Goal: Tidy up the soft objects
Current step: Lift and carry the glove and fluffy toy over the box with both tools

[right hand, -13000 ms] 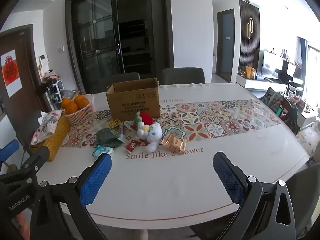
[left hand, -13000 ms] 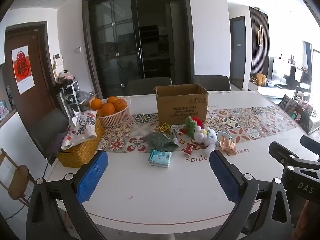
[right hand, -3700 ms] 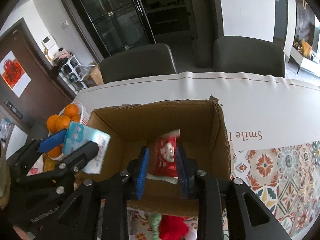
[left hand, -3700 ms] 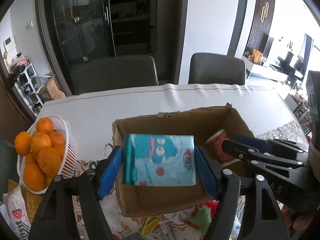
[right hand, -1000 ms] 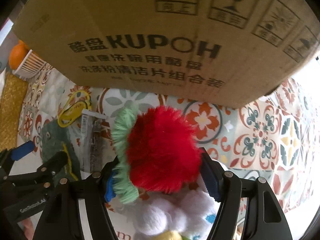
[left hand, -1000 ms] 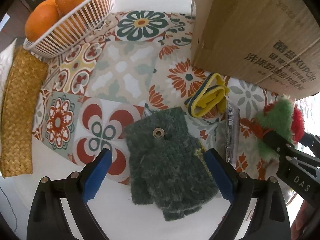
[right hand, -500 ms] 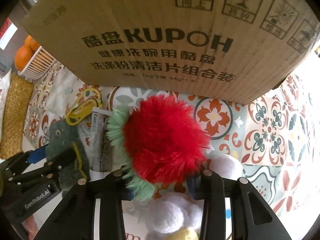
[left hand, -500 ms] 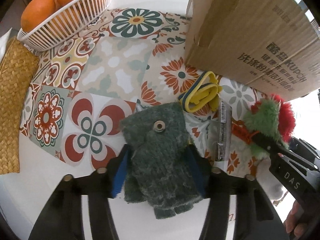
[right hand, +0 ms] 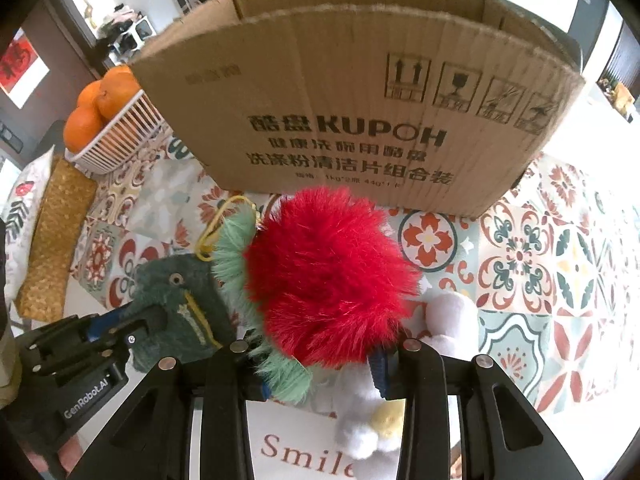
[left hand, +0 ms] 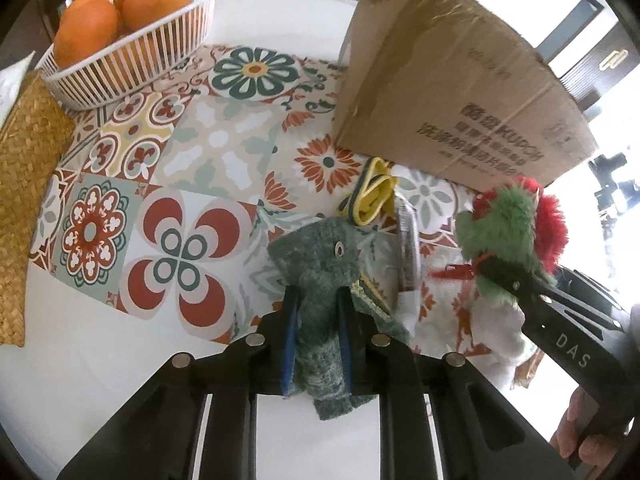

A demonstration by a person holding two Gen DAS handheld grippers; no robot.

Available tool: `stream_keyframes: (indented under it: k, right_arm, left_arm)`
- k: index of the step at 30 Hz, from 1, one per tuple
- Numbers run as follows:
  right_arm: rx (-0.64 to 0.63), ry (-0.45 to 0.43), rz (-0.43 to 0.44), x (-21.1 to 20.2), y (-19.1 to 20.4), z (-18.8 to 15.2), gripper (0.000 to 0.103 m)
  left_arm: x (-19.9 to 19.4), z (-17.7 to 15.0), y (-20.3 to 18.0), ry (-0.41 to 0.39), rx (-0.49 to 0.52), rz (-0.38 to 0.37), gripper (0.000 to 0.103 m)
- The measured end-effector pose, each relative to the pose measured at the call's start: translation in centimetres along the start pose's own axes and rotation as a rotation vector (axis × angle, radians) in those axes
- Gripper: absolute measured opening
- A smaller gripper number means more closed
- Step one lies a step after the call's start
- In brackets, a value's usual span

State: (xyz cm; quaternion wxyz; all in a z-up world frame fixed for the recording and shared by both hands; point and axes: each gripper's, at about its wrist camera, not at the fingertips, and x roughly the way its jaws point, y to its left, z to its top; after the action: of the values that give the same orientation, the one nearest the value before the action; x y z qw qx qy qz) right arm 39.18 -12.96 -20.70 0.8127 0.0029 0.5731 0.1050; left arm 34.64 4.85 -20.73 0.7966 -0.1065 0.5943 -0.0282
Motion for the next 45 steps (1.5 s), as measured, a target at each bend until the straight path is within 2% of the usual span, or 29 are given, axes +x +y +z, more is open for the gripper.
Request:
stream_keyframes:
  k: [12,26,37,45]
  right_arm:
    - [0.018,-0.071,0.023,-3.5,0.1,-1.7,0.037]
    - [0.052,-0.205,0.058,-9.9,-0.3,-2.0,0.037]
    - [0.077,-0.325,0.066,-14.6,-1.5,-1.0,0.037]
    - [0.09,-0.393,0.076,-17.1,-2.3,1.0,0.037]
  left_arm:
    - [-5.4,-1.8,-2.0,-0.138,0.057,-0.04,0.015]
    - [-10.6,-1.0,-4.0,-0.298,0.126,-0.072,0.015]
    - [-14.1,0.7,-6.7,-0.406,0.18,-0.121,0.015]
    - [-16.4,2.9,-8.5,-0.488,0.217,-0.131,0.015]
